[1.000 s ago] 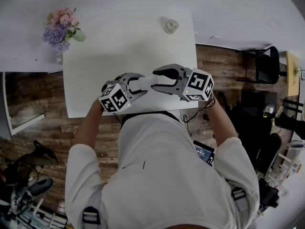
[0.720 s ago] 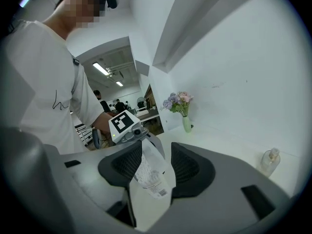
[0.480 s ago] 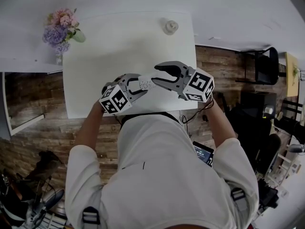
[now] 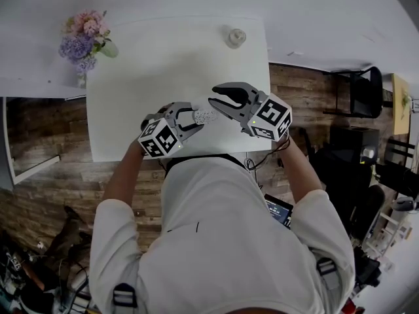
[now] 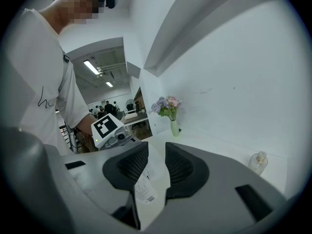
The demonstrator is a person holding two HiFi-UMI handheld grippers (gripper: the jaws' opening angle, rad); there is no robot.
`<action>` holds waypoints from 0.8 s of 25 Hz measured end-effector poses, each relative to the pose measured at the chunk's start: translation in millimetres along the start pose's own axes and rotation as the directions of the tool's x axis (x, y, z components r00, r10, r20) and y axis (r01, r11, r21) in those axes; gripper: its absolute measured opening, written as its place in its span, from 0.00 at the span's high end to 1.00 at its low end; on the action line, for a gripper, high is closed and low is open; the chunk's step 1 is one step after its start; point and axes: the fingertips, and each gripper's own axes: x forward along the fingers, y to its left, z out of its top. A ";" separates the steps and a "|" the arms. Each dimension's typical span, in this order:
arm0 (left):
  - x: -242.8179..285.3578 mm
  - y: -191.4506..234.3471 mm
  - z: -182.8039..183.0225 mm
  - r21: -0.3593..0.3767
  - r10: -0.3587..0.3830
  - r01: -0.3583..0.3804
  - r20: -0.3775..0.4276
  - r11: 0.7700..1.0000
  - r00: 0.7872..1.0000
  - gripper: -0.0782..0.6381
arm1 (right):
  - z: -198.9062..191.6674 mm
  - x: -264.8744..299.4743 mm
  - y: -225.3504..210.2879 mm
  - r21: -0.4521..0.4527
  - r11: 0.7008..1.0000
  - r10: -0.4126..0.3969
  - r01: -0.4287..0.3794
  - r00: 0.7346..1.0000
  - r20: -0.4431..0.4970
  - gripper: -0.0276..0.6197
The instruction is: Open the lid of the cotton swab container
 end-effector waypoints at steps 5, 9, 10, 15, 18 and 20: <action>0.4 -2.3 2.3 0.016 -0.001 0.001 0.007 1.000 1.000 0.61 | -1.9 2.2 -5.8 0.010 1.000 -0.025 0.025 1.000 -0.004 0.82; 0.6 -3.8 5.6 0.019 -0.002 0.002 0.019 1.000 1.000 0.61 | -3.2 3.1 -9.7 0.019 0.999 -0.043 0.043 0.999 -0.004 0.83; 0.4 -3.6 6.3 0.017 -0.001 0.001 0.022 1.000 1.000 0.61 | -3.7 3.8 -10.2 0.020 0.999 -0.046 0.046 0.999 -0.005 0.83; -0.1 -1.1 8.5 -0.007 0.013 -0.012 0.040 1.000 0.999 0.61 | -6.4 6.1 -10.5 0.015 0.998 -0.060 0.060 0.998 -0.013 0.83; -0.4 2.6 7.7 -0.044 0.027 -0.025 0.057 0.999 0.998 0.61 | -3.7 6.9 -12.7 0.009 0.997 -0.080 0.080 0.997 -0.001 0.80; -1.5 6.2 8.3 -0.073 0.046 -0.041 0.071 0.996 0.996 0.61 | 0.4 5.8 -13.7 0.005 0.995 -0.096 0.096 0.995 0.016 0.77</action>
